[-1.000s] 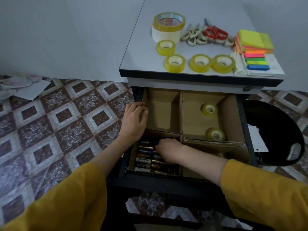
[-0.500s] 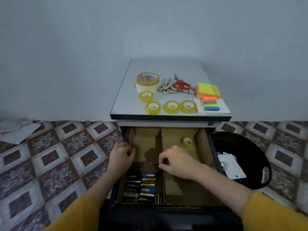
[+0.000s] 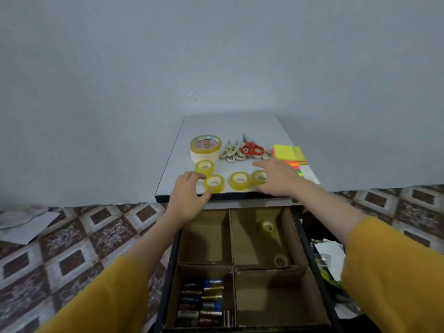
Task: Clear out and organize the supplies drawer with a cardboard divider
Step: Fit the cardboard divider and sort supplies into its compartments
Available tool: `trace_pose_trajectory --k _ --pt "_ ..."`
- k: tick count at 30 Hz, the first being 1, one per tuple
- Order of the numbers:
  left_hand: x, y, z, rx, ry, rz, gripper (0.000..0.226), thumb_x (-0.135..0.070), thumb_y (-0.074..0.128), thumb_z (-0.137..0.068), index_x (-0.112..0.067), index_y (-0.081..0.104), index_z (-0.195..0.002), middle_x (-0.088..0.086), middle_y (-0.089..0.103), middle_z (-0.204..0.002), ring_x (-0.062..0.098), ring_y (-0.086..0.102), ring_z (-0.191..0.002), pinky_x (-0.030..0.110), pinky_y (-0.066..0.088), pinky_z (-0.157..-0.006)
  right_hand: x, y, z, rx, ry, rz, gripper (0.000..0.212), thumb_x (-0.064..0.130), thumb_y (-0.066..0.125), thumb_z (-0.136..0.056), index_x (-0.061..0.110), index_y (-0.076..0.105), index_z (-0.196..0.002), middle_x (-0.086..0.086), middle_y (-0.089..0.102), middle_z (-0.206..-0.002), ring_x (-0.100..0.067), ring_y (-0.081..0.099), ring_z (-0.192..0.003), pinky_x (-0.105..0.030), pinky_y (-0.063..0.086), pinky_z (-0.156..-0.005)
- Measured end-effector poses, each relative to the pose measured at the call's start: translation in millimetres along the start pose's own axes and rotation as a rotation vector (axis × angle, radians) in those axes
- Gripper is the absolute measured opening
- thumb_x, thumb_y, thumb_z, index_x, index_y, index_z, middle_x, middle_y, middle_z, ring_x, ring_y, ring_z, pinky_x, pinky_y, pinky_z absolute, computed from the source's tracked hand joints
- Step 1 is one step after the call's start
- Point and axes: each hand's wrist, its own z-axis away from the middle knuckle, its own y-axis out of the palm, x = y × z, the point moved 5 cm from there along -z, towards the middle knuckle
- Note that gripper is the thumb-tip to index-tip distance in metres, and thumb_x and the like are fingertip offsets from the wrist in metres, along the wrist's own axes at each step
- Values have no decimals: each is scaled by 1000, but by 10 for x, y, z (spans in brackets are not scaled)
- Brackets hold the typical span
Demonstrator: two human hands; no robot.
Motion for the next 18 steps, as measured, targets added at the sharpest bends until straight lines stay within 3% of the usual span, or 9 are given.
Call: trace_pose_trajectory --k 3,7,12,18 --pt "-51 101 -207 101 -51 -10 50 -34 62 -87 -11 48 -129 9 49 -131 23 41 -123 25 31 -98 23 -15 -126 65 23 40 70 18 58 -84 21 27 -147 -7 36 -148 -25 37 -133 -31 38 -99" --pt "-43 231 -325 177 -115 -33 60 -38 65 -83 -12 44 -133 11 52 -130 25 45 -121 31 38 -95 1 -17 -193 104 56 35 67 14 55 -85 20 28 -147 -6 37 -148 -25 40 -131 -31 41 -95" --pt "-67 286 -339 167 -47 -71 47 -36 63 -86 -14 52 -125 9 58 -120 21 50 -110 23 38 -83 -21 55 -224 84 55 2 54 7 50 -87 17 42 -139 -9 44 -142 -26 44 -126 -32 42 -93" --pt "-59 179 -297 115 -56 -14 52 -33 67 -84 -12 49 -128 9 57 -123 23 50 -112 27 39 -88 -8 -13 -111 -27 41 -45 59 6 51 -86 20 37 -142 -8 46 -141 -26 45 -125 -32 43 -90"
